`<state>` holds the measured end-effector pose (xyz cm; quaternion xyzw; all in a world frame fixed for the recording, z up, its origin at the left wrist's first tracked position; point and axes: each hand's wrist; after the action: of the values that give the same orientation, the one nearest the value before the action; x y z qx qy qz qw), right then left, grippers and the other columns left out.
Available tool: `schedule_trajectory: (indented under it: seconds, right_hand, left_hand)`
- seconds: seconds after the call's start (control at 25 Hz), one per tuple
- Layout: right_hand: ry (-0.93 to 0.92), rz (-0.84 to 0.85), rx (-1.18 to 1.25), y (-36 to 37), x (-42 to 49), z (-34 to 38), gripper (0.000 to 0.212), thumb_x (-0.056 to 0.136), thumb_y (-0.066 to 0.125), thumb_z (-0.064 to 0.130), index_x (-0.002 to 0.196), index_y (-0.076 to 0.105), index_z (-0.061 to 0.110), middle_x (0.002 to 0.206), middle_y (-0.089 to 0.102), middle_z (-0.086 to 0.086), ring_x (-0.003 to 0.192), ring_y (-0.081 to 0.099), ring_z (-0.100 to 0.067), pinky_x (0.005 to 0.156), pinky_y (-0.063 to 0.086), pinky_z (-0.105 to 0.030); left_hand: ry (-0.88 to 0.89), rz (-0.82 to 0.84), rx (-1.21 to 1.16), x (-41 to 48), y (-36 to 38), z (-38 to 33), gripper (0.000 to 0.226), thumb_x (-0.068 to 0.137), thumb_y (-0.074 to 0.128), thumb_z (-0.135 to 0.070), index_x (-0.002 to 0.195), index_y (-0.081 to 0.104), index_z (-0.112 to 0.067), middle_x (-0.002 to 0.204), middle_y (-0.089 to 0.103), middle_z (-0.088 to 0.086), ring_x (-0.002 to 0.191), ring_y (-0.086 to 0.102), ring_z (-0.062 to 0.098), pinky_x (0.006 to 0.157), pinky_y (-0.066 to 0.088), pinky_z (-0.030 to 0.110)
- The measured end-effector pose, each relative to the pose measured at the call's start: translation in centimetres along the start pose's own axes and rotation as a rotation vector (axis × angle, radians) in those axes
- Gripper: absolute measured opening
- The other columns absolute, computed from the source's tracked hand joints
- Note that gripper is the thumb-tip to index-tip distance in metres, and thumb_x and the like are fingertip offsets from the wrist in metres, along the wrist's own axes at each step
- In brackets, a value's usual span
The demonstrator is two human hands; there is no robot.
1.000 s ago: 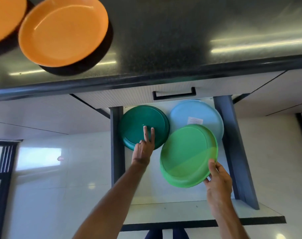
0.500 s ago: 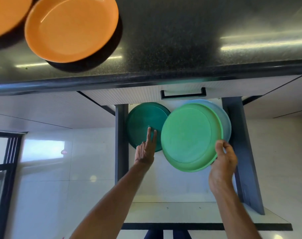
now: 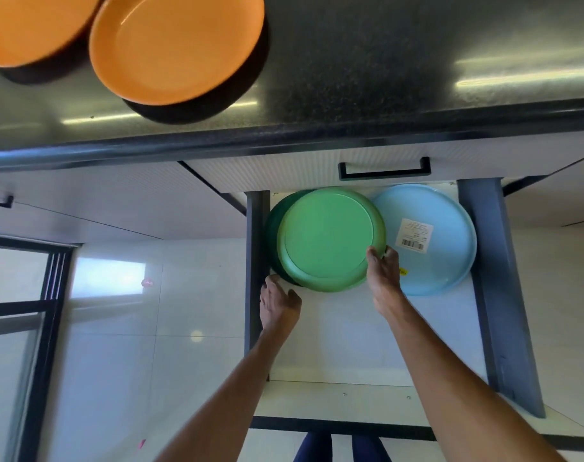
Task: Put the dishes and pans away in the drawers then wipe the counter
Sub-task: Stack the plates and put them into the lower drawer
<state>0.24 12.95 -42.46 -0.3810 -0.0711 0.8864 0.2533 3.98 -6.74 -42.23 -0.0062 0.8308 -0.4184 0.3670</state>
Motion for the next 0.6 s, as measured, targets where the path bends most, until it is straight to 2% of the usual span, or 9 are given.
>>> schedule_trajectory:
  seconds: [0.08,0.2,0.24,0.28,0.32,0.36,0.4,0.48,0.6]
  right_hand:
    - [-0.009,0.122,-0.134,0.4,0.3,-0.7,0.044,0.100,0.056,0.035,0.125,0.052,-0.001,0.112,0.055,-0.016,0.102,0.052,-0.024,0.084,0.039,-0.032]
    - [0.041,0.214,-0.142,1.3,1.3,-2.3,0.032,0.077,0.064,0.050,0.080,0.046,0.023,0.083,0.043,-0.003,0.084,0.043,-0.021,0.073,0.033,-0.036]
    - [0.043,0.264,-0.142,1.4,1.5,-2.7,0.034,0.069,0.064,0.054,0.076,0.043,0.028,0.080,0.040,0.005,0.082,0.043,-0.019,0.070,0.035,-0.036]
    - [0.046,0.319,-0.148,1.4,1.0,-2.4,0.030,0.068,0.064,0.056,0.082,0.048,0.034,0.085,0.042,0.012,0.088,0.046,-0.016,0.072,0.039,-0.033]
    - [0.047,0.358,-0.186,1.4,0.7,-2.3,0.032,0.077,0.065,0.052,0.103,0.058,0.036,0.101,0.051,0.013,0.100,0.049,-0.016,0.083,0.045,-0.032]
    - [0.051,0.390,-0.207,1.3,0.3,-2.1,0.049,0.088,0.066,0.043,0.135,0.056,0.030,0.125,0.056,0.005,0.115,0.050,-0.017,0.100,0.048,-0.037]
    - [0.059,0.402,-0.225,1.0,-0.1,-2.1,0.063,0.096,0.064,0.034,0.154,0.041,0.023,0.148,0.050,-0.004,0.128,0.048,-0.017,0.113,0.042,-0.042]
    - [0.049,0.418,-0.211,0.7,-0.6,-2.2,0.073,0.100,0.062,0.025,0.162,0.024,0.020,0.166,0.031,-0.010,0.147,0.038,-0.019,0.122,0.033,-0.045]
    - [0.041,0.434,-0.124,-0.1,-1.6,-2.2,0.073,0.101,0.058,0.012,0.164,0.020,0.017,0.169,0.022,-0.011,0.155,0.026,-0.017,0.125,0.028,-0.042]
  left_hand:
    - [0.014,0.023,-0.034,-0.3,0.0,0.3,0.048,0.094,0.056,-0.014,0.140,0.040,-0.010,0.137,0.052,0.012,0.131,0.044,0.030,0.111,0.037,0.043]
    - [-0.002,0.039,-0.046,-0.4,-0.1,0.1,0.046,0.094,0.056,-0.015,0.137,0.040,-0.008,0.135,0.053,0.013,0.128,0.046,0.030,0.108,0.040,0.043]
    - [-0.005,0.041,-0.049,-0.4,-0.2,0.0,0.047,0.094,0.057,-0.014,0.137,0.040,-0.008,0.134,0.053,0.012,0.128,0.046,0.030,0.108,0.040,0.043]
    - [-0.006,0.048,-0.049,-0.3,-0.2,-0.1,0.047,0.093,0.057,-0.014,0.137,0.039,-0.008,0.134,0.053,0.012,0.128,0.046,0.030,0.108,0.040,0.043]
    - [-0.008,0.057,-0.049,-0.3,-0.3,-0.2,0.048,0.093,0.057,-0.013,0.137,0.039,-0.008,0.134,0.053,0.012,0.127,0.046,0.030,0.109,0.040,0.044]
    - [-0.012,0.066,-0.043,-0.3,-0.3,-0.2,0.049,0.093,0.057,-0.013,0.138,0.038,-0.008,0.134,0.052,0.012,0.127,0.046,0.030,0.109,0.040,0.044]
    - [-0.021,0.077,-0.035,-0.2,-0.3,-0.2,0.050,0.093,0.057,-0.014,0.139,0.037,-0.009,0.134,0.051,0.012,0.127,0.046,0.030,0.109,0.041,0.044]
    - [-0.040,0.100,-0.019,-0.2,-0.2,-0.1,0.054,0.093,0.057,-0.015,0.142,0.035,-0.011,0.136,0.050,0.011,0.127,0.045,0.028,0.108,0.041,0.042]
    - [-0.040,0.125,-0.003,-0.5,0.1,-0.3,0.056,0.093,0.057,-0.013,0.144,0.034,-0.011,0.138,0.049,0.009,0.125,0.045,0.025,0.105,0.042,0.040]
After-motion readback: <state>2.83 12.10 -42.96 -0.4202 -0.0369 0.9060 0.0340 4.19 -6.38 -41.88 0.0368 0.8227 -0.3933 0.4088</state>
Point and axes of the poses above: each hand's wrist, its own x-axis towards the middle knuckle, its own y-axis out of the palm, z = x × y
